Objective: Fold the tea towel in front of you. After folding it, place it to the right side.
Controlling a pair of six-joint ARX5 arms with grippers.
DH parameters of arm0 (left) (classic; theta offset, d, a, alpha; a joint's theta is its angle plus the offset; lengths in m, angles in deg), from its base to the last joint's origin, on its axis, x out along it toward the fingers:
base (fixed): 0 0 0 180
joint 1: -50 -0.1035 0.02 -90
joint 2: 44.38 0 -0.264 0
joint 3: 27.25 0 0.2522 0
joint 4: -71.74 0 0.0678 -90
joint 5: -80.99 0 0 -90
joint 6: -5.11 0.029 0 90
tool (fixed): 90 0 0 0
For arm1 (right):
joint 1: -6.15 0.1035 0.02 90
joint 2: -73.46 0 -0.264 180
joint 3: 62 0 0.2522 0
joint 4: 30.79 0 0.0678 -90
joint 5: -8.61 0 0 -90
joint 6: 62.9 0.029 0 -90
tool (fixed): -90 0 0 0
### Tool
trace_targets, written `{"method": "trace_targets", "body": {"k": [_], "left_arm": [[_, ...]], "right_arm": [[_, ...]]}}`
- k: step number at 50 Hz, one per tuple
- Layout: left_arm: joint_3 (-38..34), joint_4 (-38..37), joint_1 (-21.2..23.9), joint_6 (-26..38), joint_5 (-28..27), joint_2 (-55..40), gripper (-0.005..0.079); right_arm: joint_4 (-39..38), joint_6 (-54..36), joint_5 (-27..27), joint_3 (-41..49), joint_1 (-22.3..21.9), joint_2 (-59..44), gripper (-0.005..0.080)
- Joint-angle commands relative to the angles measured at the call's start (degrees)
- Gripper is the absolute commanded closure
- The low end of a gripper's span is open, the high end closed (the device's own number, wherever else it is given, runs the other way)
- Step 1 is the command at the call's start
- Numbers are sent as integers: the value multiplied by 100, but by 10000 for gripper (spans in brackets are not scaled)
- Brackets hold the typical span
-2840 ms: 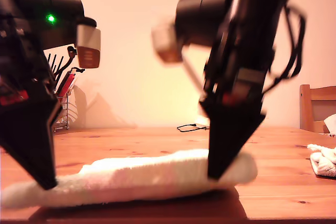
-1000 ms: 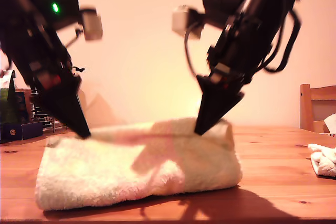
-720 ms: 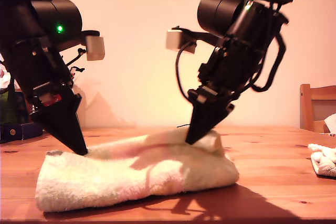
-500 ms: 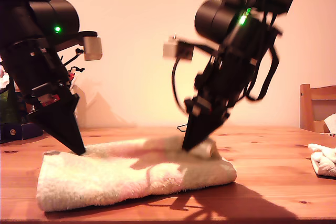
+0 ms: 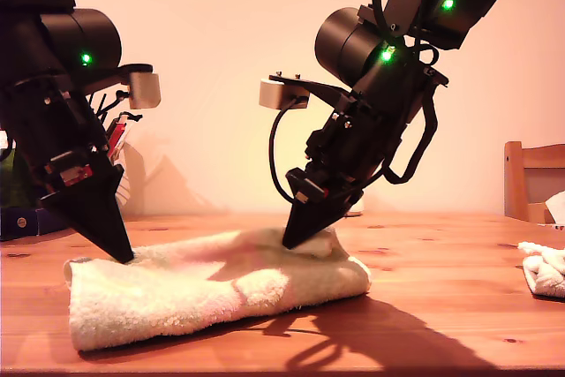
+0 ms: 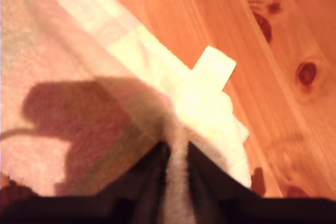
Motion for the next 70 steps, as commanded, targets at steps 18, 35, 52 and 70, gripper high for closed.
{"method": "trace_targets", "body": {"k": [18,35,52,70], "left_arm": [[0,101,-9,-103,426,-109,593],[0,284,-7,-426,468,-107,619],[0,278,-9,-573,-282,-109,766],[0,586,-61,-575,-485,-485,766]], "right_arm": [[-925,640,260,-57,11,-42,535],[-142,1327,232,-389,66,-42,543],[1029,1797,-315,-713,74,-42,763],[1711,1932,-520,-708,74,-55,763]]}}
